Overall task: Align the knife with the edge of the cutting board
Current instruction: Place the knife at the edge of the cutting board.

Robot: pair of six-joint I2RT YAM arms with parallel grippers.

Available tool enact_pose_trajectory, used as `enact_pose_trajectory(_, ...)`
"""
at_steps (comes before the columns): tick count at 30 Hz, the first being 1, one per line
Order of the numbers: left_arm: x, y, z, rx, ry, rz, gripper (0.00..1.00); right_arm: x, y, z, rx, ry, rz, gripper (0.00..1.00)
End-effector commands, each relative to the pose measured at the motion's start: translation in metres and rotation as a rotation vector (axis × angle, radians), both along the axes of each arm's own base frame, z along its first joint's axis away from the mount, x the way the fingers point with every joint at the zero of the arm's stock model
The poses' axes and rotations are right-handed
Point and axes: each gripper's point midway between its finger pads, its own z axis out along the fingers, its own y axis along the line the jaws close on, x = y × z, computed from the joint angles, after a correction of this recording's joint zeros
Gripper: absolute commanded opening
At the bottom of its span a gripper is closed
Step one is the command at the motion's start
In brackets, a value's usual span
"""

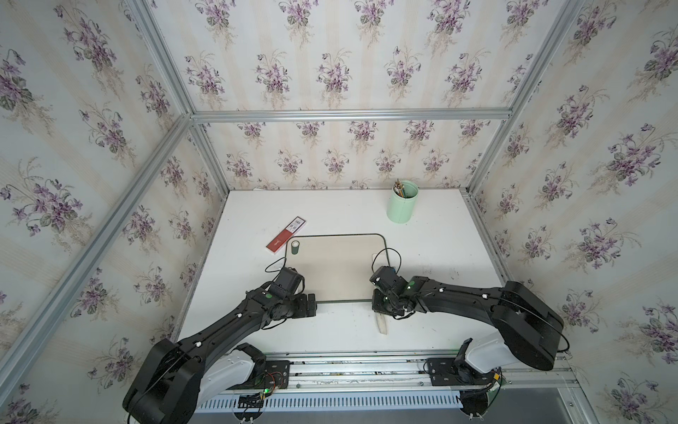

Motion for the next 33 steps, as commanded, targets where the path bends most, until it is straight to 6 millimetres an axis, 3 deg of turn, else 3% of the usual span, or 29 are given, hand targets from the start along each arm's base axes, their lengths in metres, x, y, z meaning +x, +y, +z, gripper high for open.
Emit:
enact_pose_trajectory(1,-0.0002,0.0004,0.0000,0.004,-0.002,-0.008,0.99,-0.0038,-0.0112,-0.0059,-0.051,0.011,-0.009,0.30)
enact_pose_trajectory(33,0.0000,0.0000,0.0003,0.002,-0.003,-0.008,0.99,-0.0061,-0.0194,-0.0069,-0.091,0.010,0.013,0.31)
